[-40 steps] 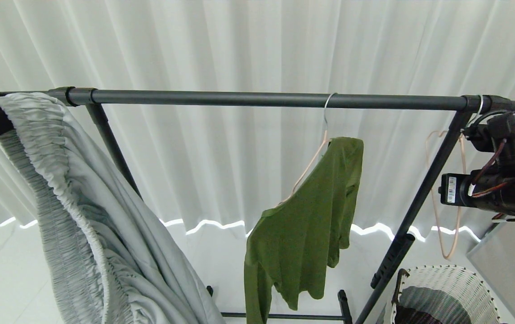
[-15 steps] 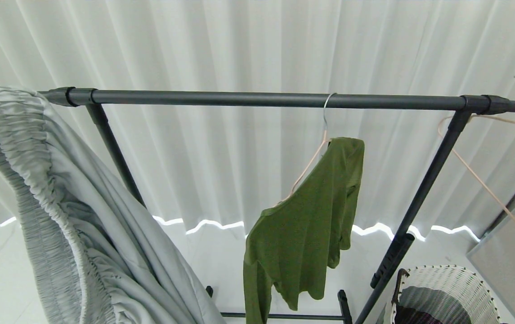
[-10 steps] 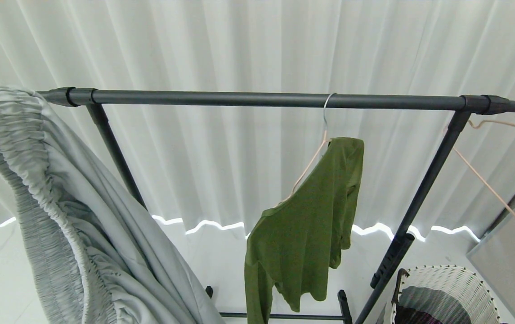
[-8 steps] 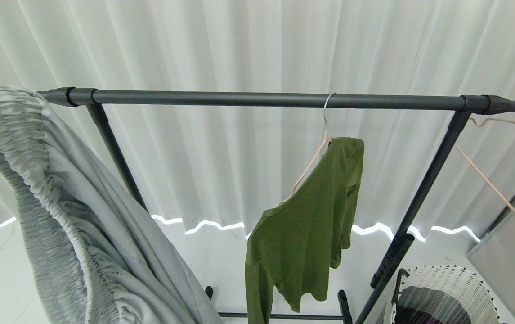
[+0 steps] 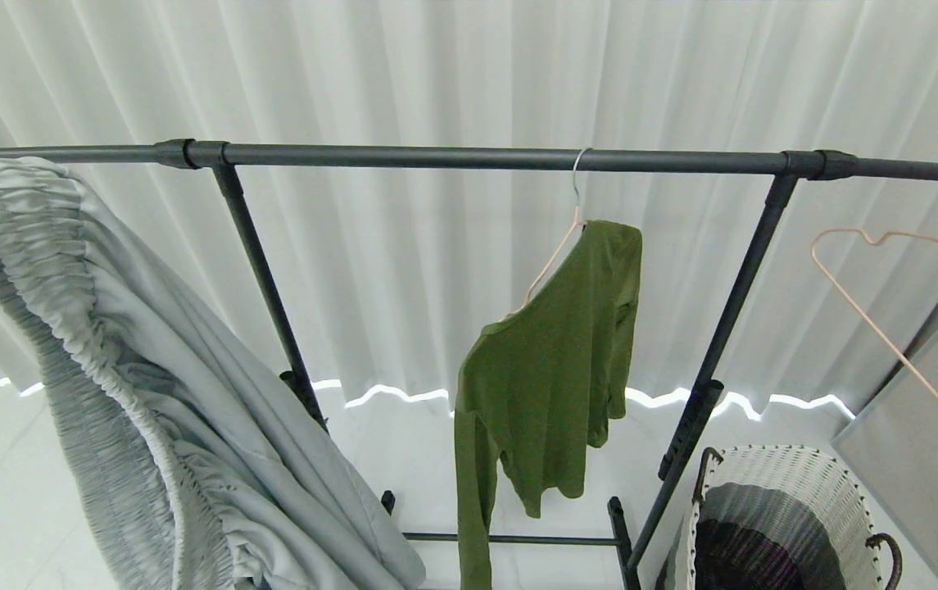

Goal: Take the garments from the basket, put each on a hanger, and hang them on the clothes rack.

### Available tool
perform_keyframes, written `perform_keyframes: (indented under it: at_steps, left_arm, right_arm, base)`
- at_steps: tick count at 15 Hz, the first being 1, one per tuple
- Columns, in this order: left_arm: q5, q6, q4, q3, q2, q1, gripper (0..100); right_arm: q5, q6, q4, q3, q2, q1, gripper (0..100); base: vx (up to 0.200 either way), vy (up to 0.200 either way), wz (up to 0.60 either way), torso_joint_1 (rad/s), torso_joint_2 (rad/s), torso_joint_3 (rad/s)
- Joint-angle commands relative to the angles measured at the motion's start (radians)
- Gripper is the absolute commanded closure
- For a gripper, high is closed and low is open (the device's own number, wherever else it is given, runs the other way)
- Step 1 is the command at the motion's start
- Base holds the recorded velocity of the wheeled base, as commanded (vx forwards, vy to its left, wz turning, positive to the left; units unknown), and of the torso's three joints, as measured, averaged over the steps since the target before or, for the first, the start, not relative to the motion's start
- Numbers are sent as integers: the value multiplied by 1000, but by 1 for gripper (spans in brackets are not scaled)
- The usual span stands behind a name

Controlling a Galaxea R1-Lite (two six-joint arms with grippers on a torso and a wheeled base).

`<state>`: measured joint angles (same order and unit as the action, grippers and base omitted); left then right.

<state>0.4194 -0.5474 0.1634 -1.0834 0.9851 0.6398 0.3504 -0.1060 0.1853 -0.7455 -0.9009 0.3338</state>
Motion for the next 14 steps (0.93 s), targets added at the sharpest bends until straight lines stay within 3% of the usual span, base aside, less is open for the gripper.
perform_keyframes:
  at_steps: [1,4,7,11,14]
  left_arm:
    - [-1,1,1,13,-2,1,100]
    - [-1,1,-1,36,-9,1,100]
    - [-1,0,-1,42,-2,1,100]
    - [-1,23,-1,43,26,1,100]
    - [2,142,-1,86,61,1,100]
  right_arm:
    - [-22,6,-3,5,8,4,100]
    - [-139,42,-10,2,31,45,100]
    - [-291,69,3,3,63,172,100]
    - [-314,69,0,-2,16,439,100]
    - [-315,54,-30,0,-32,646,100]
  base:
    - [-200,0,0,2,2,-2]
    - [0,0,0,0,0,0]
    - [0,0,0,0,0,0]
    - [0,0,0,0,0,0]
    - [0,0,0,0,0,0]
